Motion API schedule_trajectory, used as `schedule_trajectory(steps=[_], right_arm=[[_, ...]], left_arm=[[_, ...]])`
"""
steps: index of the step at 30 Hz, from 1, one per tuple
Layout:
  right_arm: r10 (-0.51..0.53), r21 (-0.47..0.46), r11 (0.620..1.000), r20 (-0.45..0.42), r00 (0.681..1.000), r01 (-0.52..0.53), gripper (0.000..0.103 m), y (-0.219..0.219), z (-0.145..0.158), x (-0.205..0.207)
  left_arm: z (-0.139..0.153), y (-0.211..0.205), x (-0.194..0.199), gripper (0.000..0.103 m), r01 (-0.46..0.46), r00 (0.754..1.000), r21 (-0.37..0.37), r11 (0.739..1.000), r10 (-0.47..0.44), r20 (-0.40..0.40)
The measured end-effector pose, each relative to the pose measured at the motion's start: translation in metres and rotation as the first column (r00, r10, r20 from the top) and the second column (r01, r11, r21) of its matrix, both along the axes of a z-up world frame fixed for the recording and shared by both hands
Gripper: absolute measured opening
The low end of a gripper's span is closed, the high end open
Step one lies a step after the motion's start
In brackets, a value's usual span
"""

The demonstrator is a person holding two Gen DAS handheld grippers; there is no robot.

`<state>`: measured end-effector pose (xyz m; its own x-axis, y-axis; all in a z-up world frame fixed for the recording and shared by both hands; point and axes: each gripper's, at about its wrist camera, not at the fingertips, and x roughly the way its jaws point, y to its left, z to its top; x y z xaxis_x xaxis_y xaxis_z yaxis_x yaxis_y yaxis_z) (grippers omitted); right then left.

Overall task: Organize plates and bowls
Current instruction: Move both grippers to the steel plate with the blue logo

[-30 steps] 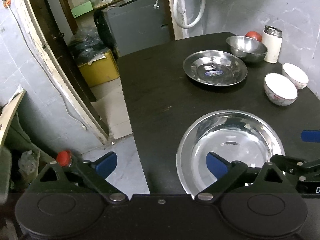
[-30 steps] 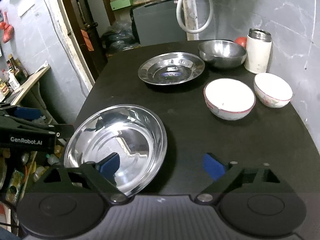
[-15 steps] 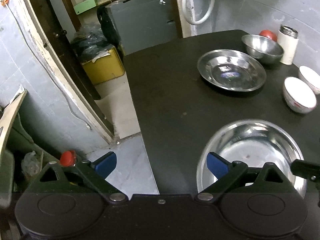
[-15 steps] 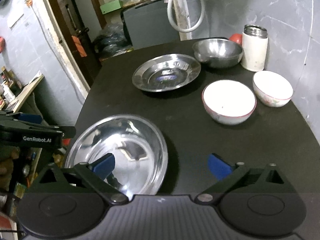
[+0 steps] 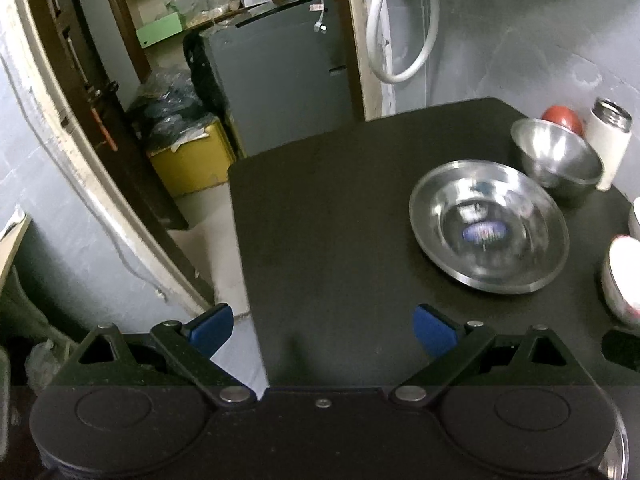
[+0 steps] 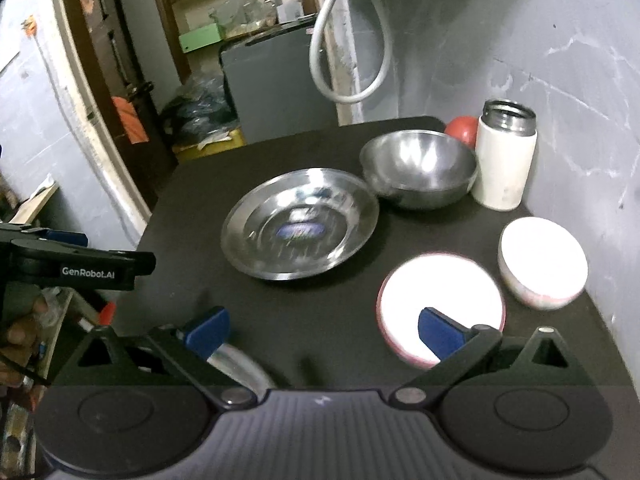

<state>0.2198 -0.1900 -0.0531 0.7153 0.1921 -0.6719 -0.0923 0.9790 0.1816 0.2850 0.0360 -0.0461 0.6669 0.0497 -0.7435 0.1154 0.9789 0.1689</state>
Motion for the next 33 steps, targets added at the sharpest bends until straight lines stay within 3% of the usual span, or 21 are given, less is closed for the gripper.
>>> schedule_trajectory(steps=[14,21,30,33], right_arm=[[-0.012,-0.023,1.000,0.027,1.000,0.013,0.102,-0.005,-0.003,0.072],[-0.006,-0.042,0.999,0.000,1.000,0.006,0.089,-0.003,-0.015,0.095],[-0.006,-0.049,0.999,-0.027,1.000,0.005,0.073,-0.004,-0.023,0.108],[0.000,-0.050,0.999,-0.040,0.999,-0.002,0.065,-0.002,-0.026,0.110]], left_arm=[[-0.017,-0.023,0.073,0.097,0.007,1.000,-0.107,0.994,-0.010,-0.025],[-0.031,-0.028,0.094,0.096,0.012,0.997,-0.188,0.982,-0.025,-0.068],[-0.039,-0.026,0.098,0.074,0.017,0.994,-0.246,0.969,-0.042,-0.098],[-0.041,-0.029,0.098,0.062,0.028,0.993,-0.259,0.966,-0.057,-0.105]])
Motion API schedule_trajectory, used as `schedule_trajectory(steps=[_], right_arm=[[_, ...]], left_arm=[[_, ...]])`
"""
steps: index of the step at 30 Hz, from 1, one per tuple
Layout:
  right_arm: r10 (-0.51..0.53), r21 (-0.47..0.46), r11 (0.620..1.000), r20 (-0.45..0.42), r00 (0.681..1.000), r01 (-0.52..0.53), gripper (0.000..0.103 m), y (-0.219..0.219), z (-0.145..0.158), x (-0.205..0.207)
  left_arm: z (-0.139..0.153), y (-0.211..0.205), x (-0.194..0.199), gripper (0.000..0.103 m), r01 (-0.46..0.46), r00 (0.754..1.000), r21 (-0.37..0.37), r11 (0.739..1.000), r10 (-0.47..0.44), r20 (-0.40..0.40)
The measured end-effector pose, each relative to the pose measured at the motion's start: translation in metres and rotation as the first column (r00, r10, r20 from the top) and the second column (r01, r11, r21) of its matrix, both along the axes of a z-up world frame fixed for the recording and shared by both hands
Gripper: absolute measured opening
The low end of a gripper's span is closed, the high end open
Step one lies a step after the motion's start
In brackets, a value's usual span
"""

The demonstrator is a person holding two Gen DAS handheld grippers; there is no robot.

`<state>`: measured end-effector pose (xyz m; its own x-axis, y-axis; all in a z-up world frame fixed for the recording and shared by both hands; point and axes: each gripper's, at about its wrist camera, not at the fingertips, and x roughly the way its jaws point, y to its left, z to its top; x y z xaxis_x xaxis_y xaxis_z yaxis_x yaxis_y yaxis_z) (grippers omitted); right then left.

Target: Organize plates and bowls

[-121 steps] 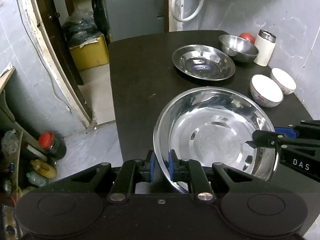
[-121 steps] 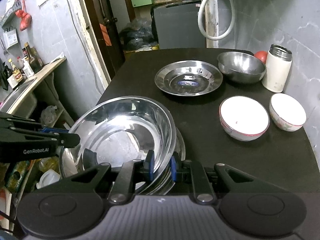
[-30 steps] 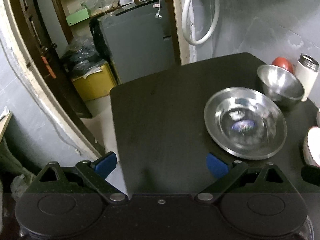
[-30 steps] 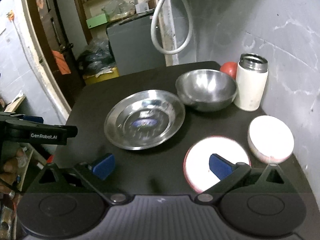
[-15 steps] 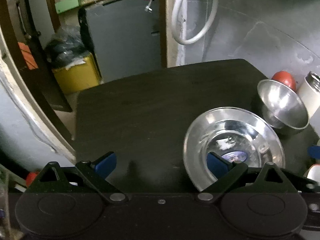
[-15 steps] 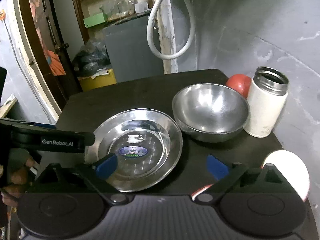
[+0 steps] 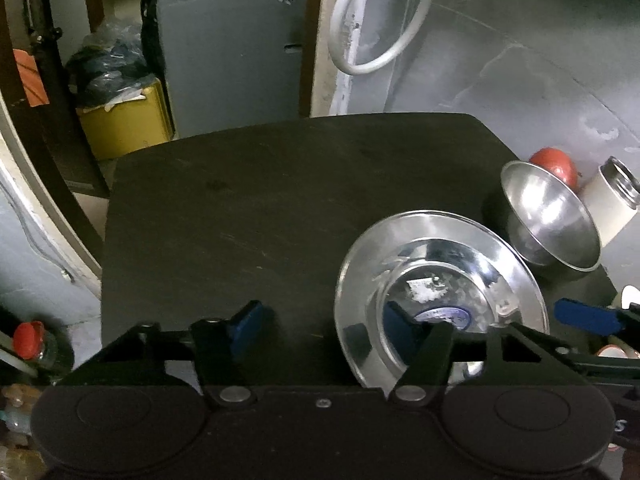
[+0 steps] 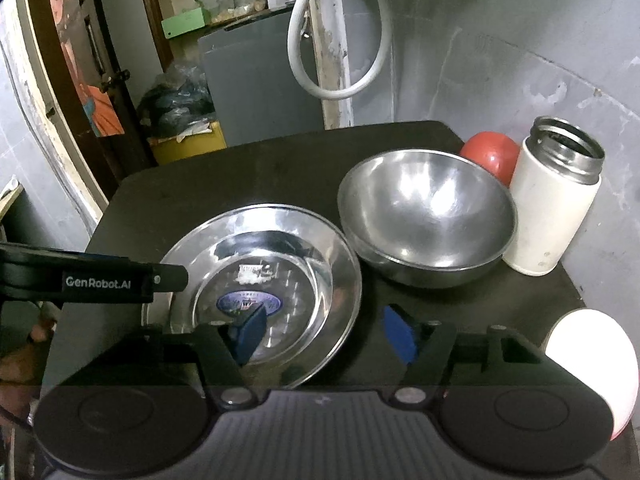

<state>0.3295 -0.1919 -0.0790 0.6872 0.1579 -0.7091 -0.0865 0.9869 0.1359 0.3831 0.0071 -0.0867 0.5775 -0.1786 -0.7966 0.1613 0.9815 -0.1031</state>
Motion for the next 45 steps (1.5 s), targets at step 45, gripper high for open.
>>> schedule_trajectory(steps=[45], right_arm=[[0.075,0.081,0.993,0.088,0.993,-0.082,0.025,-0.004,0.045,-0.091]], left_arm=[[0.059,0.014,-0.120,0.022,-0.010,0.996,-0.058,0.998,0.015,0.088]])
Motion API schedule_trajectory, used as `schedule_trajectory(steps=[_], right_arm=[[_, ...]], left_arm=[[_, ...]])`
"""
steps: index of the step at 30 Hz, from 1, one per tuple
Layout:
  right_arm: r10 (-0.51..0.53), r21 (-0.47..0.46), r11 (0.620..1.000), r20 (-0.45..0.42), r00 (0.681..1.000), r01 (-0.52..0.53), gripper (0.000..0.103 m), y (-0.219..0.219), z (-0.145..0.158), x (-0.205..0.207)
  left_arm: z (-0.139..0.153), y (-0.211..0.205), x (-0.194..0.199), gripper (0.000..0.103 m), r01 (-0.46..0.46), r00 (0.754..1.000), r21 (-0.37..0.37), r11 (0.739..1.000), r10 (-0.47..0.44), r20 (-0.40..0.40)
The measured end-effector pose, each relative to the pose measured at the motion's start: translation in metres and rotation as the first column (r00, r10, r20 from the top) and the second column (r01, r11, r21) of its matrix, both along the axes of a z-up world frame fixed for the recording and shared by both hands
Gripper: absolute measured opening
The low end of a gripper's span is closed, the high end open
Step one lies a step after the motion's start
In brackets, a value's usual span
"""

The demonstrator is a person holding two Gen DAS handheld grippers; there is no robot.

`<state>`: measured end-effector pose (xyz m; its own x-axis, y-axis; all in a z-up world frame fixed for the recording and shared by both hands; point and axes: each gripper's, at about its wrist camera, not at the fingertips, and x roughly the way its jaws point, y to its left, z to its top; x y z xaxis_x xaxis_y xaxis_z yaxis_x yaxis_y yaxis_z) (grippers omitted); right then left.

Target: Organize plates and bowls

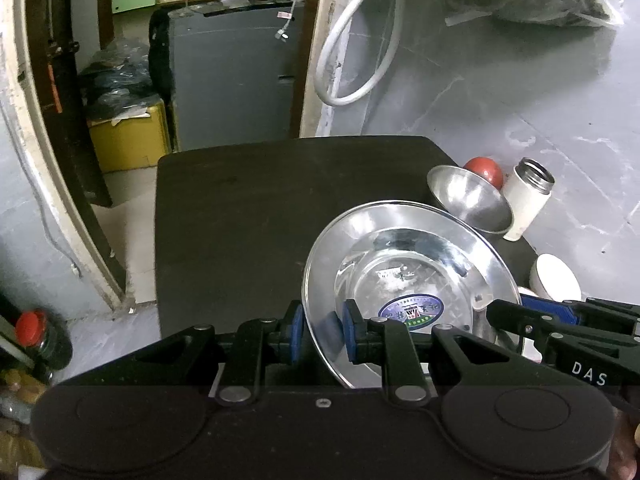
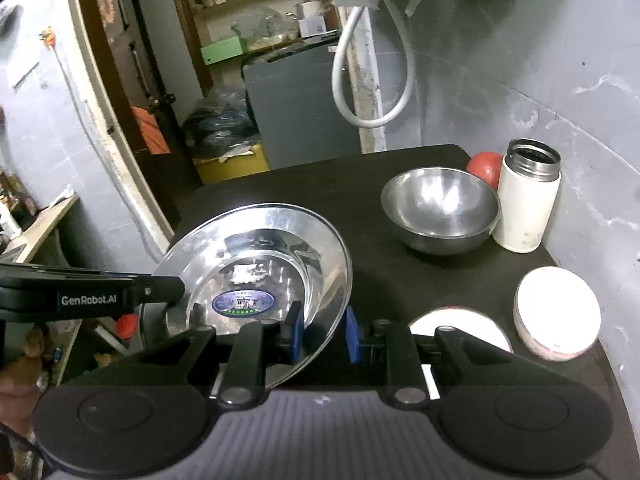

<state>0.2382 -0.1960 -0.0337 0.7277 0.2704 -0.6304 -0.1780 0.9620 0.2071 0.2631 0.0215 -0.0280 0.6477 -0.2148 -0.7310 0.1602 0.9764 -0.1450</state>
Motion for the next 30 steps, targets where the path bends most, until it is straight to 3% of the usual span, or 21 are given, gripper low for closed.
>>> schedule_trajectory(steps=[13,30], right_arm=[[0.051,0.031,0.998,0.001,0.999,-0.051,0.025,-0.001,0.004,-0.046],[0.127,0.018,0.992,-0.038,0.991,-0.126,0.025,0.007,-0.005,-0.080]], left_arm=[[0.009,0.002,-0.057,0.022,-0.035,0.999,0.014,0.999,0.035,0.002],[0.000,0.006,-0.096,0.023,-0.059,0.998,0.049,0.997,0.061,-0.032]])
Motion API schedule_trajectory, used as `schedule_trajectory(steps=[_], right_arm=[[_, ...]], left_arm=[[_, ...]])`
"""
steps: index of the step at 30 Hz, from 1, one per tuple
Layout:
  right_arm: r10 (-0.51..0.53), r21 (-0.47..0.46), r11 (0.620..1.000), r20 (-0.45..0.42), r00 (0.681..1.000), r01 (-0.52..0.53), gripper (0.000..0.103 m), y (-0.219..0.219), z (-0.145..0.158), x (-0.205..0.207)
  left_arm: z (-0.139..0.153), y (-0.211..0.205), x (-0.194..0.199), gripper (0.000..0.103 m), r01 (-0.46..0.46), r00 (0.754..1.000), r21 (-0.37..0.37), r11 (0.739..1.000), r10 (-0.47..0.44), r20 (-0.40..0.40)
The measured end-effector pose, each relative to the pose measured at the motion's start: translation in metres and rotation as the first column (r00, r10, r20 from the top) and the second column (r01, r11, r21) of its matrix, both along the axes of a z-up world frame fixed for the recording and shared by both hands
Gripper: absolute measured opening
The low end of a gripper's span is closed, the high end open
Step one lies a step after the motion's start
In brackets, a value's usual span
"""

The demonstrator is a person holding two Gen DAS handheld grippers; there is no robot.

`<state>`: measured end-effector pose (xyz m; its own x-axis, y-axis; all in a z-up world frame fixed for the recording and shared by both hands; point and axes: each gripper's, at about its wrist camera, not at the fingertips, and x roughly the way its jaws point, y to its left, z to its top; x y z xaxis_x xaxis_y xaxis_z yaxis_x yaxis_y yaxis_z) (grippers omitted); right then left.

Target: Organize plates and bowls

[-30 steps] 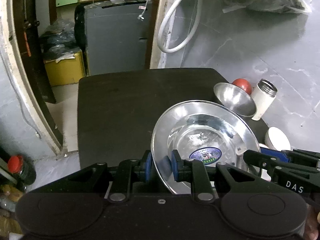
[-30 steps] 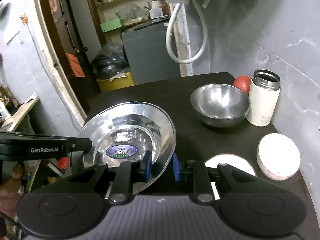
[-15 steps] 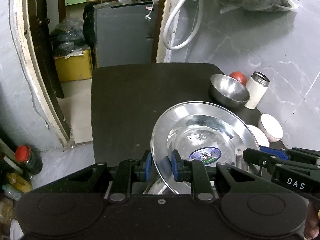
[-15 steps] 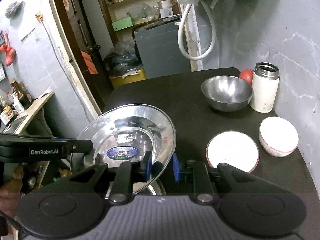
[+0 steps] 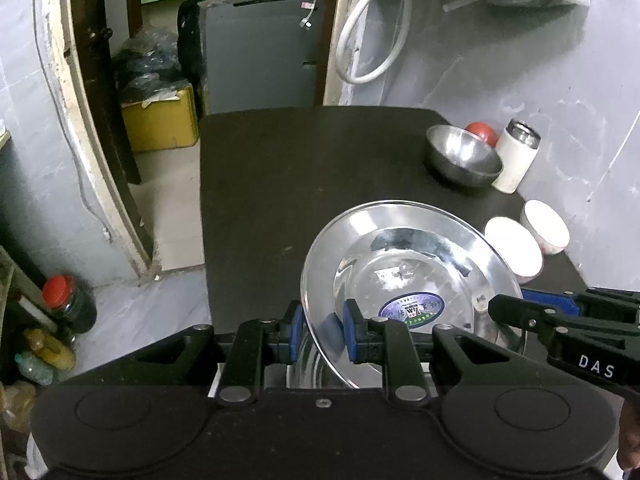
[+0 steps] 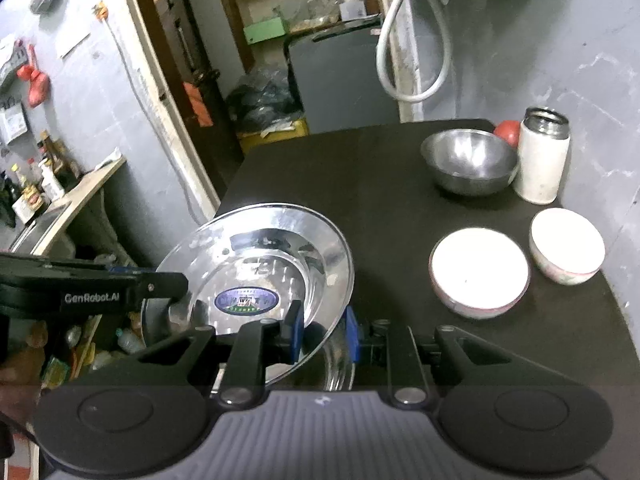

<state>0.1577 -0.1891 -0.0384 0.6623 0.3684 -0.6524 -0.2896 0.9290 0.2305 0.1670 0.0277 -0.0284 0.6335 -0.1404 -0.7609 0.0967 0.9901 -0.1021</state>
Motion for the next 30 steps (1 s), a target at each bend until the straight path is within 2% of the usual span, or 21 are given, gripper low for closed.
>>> schedule_trajectory(steps=[13,30], right_arm=[[0.050,0.001,0.999,-0.060,0.997,-0.050,0.025,0.006,-0.014,-0.014],[0.056,-0.043,0.997,-0.104,0.993,-0.061,0.026,0.015,-0.022,-0.021]], left_arm=[[-0.014,0.004,-0.020,0.024,0.003,0.999,0.042,0.999,-0.001,-0.048],[-0.029,0.003,-0.026,0.025,0.023,0.995,0.061,0.998,-0.017,-0.094]])
